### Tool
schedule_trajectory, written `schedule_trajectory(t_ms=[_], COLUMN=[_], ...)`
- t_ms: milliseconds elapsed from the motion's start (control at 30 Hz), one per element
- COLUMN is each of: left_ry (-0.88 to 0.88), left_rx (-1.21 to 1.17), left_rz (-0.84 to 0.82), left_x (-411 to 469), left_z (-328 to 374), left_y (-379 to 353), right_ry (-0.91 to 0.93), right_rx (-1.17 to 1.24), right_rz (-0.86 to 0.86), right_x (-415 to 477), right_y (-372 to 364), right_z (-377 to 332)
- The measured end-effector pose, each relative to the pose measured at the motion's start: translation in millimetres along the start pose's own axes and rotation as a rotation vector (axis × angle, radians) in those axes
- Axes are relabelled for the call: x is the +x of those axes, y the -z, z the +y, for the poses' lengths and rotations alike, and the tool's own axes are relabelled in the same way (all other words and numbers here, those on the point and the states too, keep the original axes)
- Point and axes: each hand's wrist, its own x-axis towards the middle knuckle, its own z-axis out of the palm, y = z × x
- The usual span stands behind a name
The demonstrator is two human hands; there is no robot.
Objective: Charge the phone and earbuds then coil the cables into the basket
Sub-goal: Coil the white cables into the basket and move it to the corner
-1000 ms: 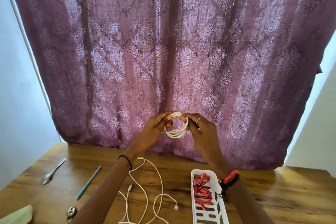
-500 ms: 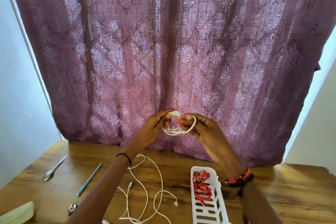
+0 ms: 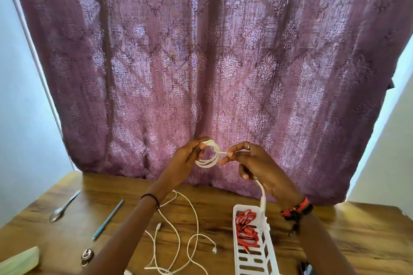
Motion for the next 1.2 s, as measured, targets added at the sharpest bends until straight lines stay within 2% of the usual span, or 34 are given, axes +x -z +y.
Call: schedule_trajectory(t_ms=[100, 200, 267, 333, 467, 600, 767, 967, 1200], left_ry=[0.082, 0.22, 0.273, 0.313, 0.339, 0.356, 0.415, 0.375, 0.31], left_rx=[-0.177, -0.507, -0.668, -0.78, -0.871, -0.928, -0.929, -0.808, -0.306], left_rz=[0.108, 0.212, 0.246, 0.276, 0.371, 0.451, 0.449, 0.27, 0.242], left_x=[0, -4, -7, -10, -12, -15, -22, -28, -29], left_z=[3, 8, 13, 16, 16, 17, 11, 4, -11], left_y=[-8, -17, -24, -31, -46, -57, -60, -51, -43], right_ry=[0.113, 0.312, 0.432, 0.511, 0.545, 0.376, 0.244, 0.134, 0.088], right_rx=[-0.135, -0.462, -0.575, -0.64, -0.668, -0.518, -0.446, -0.251, -0.065], right_rz=[0.085, 0.319, 0.475, 0.552, 0.653, 0.59, 0.563, 0.471, 0.451], right_x=[6, 13, 15, 15, 17, 15, 17, 19, 20], right_y=[-3, -9, -13, -20, -35, -51, -53, -52, -48], right_z=[6, 21, 28, 34, 46, 48, 46, 59, 57])
